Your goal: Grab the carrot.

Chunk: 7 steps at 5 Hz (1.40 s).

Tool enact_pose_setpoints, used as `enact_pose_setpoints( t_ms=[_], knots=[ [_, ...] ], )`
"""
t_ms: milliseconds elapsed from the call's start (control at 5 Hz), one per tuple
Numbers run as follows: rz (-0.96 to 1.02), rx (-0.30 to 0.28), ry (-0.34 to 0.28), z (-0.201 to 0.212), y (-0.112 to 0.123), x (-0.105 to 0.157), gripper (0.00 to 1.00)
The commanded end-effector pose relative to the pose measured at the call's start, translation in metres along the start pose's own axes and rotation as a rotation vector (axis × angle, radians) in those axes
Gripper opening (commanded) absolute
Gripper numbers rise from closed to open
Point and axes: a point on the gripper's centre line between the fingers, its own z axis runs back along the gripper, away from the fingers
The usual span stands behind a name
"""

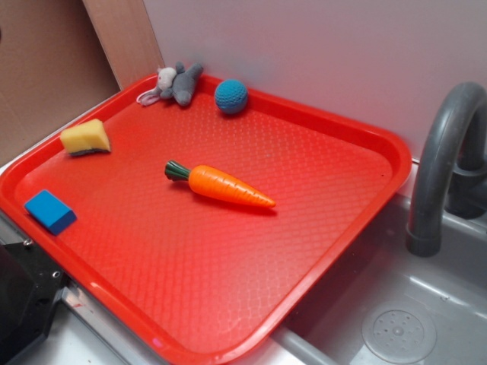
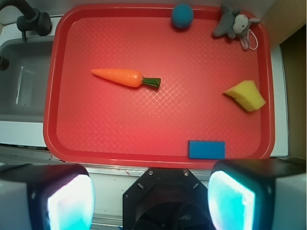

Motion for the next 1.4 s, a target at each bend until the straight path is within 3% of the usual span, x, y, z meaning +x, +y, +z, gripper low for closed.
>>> enact_pose_setpoints(
  t_ms=[0, 200, 400, 600, 800, 1000, 1200],
  knots=[
    [0.0, 0.0, 0.0, 0.0, 0.0, 0.0, 1.0],
    [-0.22, -0.096, -0.001, -0.01, -0.003, 0.025, 1.0],
    [-0.443, -0.015, 0.004, -0.017, -0.009, 0.053, 1.0],
    [-0.698, 0.022, -0.029, -0.029, -0.01, 0.084, 1.0],
    [-0.946, -0.006, -0.062, -0.048, -0.017, 0.101, 1.0],
    [-1.209, 0.044, -0.014, -0.074, -0.032, 0.104, 1.0],
    [-1.46, -0.01, 0.063, -0.113, -0.047, 0.103, 1.0]
  ],
)
